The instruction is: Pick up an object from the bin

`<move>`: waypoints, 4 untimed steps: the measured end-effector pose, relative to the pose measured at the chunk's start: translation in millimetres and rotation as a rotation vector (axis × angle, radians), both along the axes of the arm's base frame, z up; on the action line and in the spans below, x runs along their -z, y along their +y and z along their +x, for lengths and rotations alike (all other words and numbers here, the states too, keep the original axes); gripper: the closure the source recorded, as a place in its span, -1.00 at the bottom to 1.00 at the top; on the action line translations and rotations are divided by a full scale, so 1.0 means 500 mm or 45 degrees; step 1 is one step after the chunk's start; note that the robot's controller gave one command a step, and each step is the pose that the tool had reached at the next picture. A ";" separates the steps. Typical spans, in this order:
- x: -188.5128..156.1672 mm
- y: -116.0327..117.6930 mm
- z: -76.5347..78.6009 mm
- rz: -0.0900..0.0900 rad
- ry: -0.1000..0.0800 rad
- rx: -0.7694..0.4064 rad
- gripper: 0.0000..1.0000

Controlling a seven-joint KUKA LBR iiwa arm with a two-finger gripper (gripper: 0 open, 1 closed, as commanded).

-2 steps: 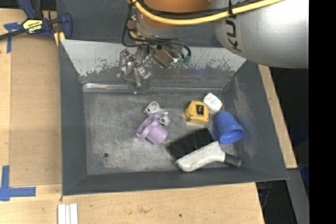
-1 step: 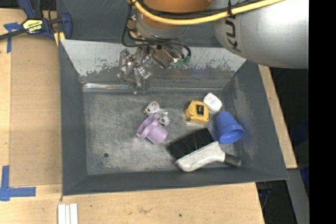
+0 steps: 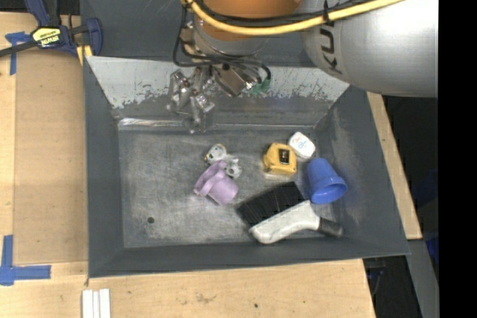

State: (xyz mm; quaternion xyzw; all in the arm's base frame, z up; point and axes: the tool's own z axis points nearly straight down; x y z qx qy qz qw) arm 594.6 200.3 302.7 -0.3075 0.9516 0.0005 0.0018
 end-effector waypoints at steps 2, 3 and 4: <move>0.158 -0.062 -0.018 -0.002 -0.007 -0.425 1.00; 0.214 -0.046 -0.023 -0.003 0.007 -0.480 1.00; 0.235 -0.010 -0.042 -0.002 0.002 -0.158 -1.00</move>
Offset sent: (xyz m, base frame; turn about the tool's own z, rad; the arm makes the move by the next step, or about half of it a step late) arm -0.0020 -0.0474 -0.1206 -0.4226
